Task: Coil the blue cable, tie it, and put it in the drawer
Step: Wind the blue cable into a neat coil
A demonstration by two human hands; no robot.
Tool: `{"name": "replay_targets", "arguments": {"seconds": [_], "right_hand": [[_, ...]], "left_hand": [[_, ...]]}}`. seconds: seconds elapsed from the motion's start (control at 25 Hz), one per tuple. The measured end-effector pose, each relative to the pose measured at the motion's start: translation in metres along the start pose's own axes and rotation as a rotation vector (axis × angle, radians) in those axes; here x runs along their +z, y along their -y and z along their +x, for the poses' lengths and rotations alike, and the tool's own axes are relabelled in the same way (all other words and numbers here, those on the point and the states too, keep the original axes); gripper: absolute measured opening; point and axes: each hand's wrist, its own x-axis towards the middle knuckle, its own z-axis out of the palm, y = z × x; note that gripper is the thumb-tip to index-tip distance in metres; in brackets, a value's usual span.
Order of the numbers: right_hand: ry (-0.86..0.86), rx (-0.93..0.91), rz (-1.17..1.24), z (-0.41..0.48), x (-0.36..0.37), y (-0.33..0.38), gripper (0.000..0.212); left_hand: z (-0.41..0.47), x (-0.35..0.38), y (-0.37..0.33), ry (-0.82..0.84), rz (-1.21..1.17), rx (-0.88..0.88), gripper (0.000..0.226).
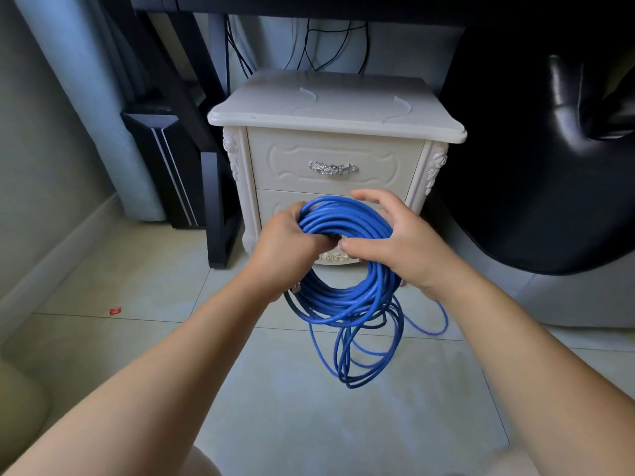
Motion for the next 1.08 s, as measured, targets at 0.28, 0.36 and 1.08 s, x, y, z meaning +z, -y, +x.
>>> {"name": "replay_targets", "arguments": {"seconds": [0.28, 0.36, 1.08], "right_hand": [[0.024, 0.100, 0.148, -0.007, 0.002, -0.003, 0.068], [0.034, 0.122, 0.190, -0.008, 0.005, -0.002, 0.076], [-0.506, 0.325, 0.851, 0.013, -0.003, -0.005, 0.019]], "left_hand": [[0.006, 0.000, -0.002, -0.217, -0.331, -0.190, 0.017], [0.007, 0.001, -0.001, -0.275, -0.390, -0.222, 0.016], [-0.013, 0.012, 0.025, 0.402, 0.424, -0.122, 0.080]]}}
